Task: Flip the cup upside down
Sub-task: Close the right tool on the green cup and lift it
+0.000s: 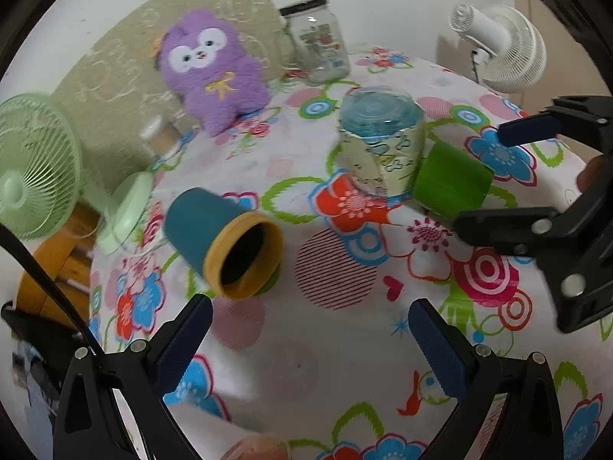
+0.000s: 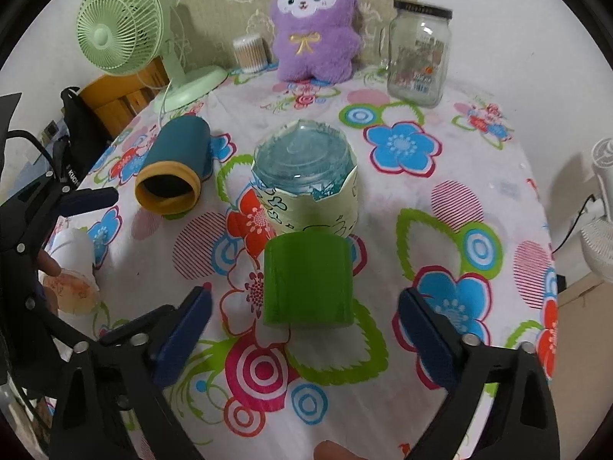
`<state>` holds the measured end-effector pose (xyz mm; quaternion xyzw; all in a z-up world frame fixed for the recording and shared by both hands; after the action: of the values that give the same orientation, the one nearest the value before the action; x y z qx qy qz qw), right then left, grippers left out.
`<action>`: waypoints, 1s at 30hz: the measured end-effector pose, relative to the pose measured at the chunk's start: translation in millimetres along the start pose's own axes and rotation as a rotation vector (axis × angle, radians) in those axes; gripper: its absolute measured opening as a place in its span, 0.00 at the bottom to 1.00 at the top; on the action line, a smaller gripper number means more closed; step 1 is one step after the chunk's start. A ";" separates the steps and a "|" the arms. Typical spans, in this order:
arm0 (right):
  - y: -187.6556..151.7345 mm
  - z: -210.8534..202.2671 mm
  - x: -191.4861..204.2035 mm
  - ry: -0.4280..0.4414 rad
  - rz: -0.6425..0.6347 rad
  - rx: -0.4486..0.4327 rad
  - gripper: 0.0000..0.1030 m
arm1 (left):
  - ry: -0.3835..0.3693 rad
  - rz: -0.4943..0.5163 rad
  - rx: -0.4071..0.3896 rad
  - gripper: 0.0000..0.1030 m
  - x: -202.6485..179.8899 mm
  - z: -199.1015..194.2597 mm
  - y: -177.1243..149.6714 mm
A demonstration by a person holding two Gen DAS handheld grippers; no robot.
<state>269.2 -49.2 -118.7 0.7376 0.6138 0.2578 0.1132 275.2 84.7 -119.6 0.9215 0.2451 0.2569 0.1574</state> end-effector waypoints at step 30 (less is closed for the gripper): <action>-36.9 -36.6 40.8 0.052 -0.128 0.002 0.52 | -0.049 -0.071 -0.002 1.00 8.1 -22.1 -16.0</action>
<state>223.6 -7.2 -96.0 0.6899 0.6628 0.2686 0.1127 263.1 105.9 -104.9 0.9181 0.2733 0.2290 0.1730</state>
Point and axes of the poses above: each gripper's, at about its wrist camera, not at the fingertips, and z roughly the way its jaws point, x to its left, y to its top, the point moved 4 cm from there along z, roughly the way its jaws point, and after that the axes turned 11 degrees about z, right-handed, at the moved point
